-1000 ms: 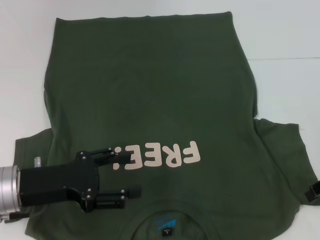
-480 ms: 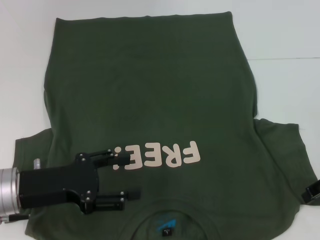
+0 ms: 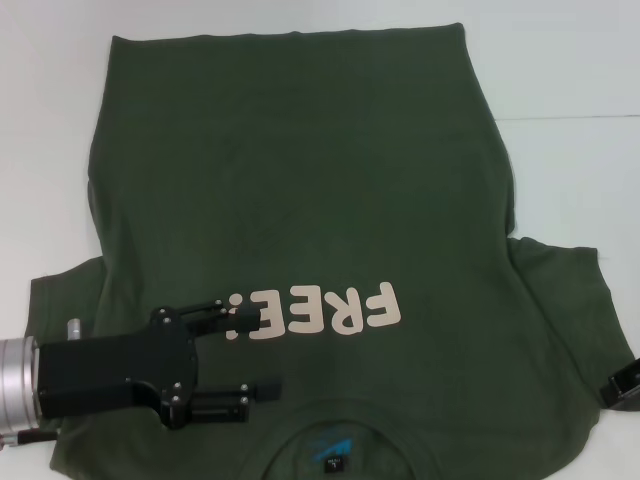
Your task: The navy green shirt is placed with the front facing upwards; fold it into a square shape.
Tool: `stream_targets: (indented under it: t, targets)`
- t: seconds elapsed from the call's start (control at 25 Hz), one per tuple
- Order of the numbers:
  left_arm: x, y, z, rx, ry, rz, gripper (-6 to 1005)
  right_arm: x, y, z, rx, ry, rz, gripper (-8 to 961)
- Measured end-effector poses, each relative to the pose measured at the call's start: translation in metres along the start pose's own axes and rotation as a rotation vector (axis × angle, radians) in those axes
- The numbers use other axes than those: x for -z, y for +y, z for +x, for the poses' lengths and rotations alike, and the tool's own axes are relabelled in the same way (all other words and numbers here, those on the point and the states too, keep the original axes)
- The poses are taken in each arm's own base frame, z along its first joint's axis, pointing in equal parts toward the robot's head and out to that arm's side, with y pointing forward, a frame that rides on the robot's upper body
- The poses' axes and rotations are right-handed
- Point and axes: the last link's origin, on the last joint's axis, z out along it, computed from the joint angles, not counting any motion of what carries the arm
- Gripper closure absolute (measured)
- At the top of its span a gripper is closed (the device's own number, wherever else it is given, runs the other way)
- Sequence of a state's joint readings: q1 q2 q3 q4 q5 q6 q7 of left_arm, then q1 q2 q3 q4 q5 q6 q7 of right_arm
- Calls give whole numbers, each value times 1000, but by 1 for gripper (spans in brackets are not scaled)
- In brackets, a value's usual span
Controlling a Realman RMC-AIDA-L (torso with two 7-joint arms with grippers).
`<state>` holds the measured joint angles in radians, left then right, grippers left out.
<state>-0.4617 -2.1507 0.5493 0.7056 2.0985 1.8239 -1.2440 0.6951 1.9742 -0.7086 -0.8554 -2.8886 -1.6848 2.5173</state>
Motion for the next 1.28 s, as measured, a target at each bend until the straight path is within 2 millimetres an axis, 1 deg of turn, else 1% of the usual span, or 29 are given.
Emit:
stream_targets:
  t: [1.28]
  targets:
    - [-1, 0, 0, 1, 2, -3, 167, 0, 2, -2, 2, -5, -2, 164]
